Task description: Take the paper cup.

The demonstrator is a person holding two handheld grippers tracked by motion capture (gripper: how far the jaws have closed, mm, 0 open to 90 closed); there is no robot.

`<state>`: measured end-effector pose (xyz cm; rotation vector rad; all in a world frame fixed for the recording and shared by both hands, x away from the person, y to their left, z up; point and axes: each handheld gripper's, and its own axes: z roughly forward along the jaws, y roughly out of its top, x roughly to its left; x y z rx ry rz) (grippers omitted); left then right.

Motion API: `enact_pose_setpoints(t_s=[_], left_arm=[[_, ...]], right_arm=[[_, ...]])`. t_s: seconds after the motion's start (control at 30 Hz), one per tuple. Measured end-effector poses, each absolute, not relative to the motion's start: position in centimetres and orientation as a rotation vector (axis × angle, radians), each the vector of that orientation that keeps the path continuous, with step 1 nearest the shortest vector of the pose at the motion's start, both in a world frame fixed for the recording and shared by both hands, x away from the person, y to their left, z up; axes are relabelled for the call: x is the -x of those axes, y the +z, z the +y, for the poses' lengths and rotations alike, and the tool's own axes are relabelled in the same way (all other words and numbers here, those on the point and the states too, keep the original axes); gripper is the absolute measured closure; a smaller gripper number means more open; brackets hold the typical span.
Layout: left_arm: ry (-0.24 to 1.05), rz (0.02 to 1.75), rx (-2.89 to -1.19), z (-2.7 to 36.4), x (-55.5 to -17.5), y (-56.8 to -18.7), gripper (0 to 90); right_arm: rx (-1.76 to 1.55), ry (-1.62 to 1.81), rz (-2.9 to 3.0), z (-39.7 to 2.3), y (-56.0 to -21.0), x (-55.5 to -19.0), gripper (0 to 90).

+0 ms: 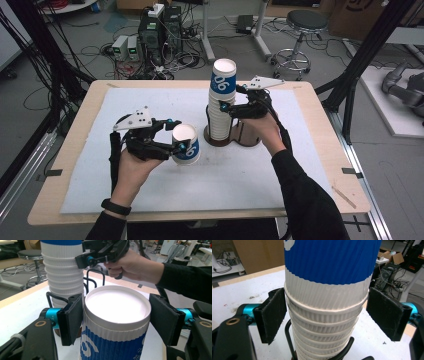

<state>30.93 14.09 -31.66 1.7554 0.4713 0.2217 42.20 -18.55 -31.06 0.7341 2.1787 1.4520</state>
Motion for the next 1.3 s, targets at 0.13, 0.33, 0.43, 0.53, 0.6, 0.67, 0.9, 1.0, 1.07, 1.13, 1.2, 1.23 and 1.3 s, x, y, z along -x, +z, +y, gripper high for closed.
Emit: enact_pose_setpoints(t_s=[0.13, 0.33, 0.43, 0.53, 0.6, 0.67, 0.9, 1.0, 1.07, 1.13, 1.2, 1.23, 1.3], left_arm=[[0.207, 0.475, -1.756, 14.2, -31.1, -32.0, 29.7], [0.207, 0.480, -1.752, 14.3, -31.2, -32.1, 29.7], [0.206, 0.482, -1.749, 14.5, -31.2, -32.1, 29.7], [0.207, 0.482, -1.750, 14.6, -31.3, -32.1, 29.7], [0.205, 0.482, -1.748, 14.6, -31.4, -32.1, 29.6], [0.204, 0.481, -1.749, 14.5, -31.4, -32.1, 29.6], [0.198, 0.476, -1.746, 14.5, -31.5, -32.2, 29.6], [0.198, 0.464, -1.740, 14.6, -31.5, -32.3, 29.6], [0.196, 0.465, -1.737, 14.6, -31.5, -32.3, 29.7], [0.201, 0.465, -1.741, 14.8, -31.5, -32.2, 29.6], [0.200, 0.466, -1.730, 14.9, -31.5, -32.2, 29.6], [0.202, 0.466, -1.731, 15.0, -31.5, -32.1, 29.6], [0.204, 0.462, -1.731, 15.1, -31.5, -32.0, 29.6]], right_arm=[[-0.737, 1.449, 2.181, -18.6, -31.0, -42.0, 16.9], [-0.736, 1.454, 2.183, -18.9, -30.6, -41.5, 16.8], [-0.732, 1.451, 2.185, -19.4, -30.5, -41.0, 16.8], [-0.724, 1.453, 2.180, -19.7, -30.4, -40.5, 16.8], [-0.731, 1.467, 2.163, -20.4, -30.3, -39.8, 16.8], [-0.725, 1.479, 2.154, -20.8, -30.2, -39.2, 16.8], [-0.716, 1.516, 2.126, -22.1, -30.6, -37.4, 16.8], [-0.705, 1.533, 2.116, -22.6, -30.9, -36.5, 16.8], [-0.708, 1.536, 2.116, -22.7, -31.0, -36.1, 16.8], [-0.693, 1.545, 2.114, -23.0, -31.3, -35.5, 16.8], [-0.699, 1.547, 2.114, -23.5, -31.9, -34.5, 16.8], [-0.699, 1.547, 2.114, -23.5, -31.9, -34.5, 16.8], [-0.697, 1.560, 2.110, -23.8, -32.5, -33.8, 16.8]])
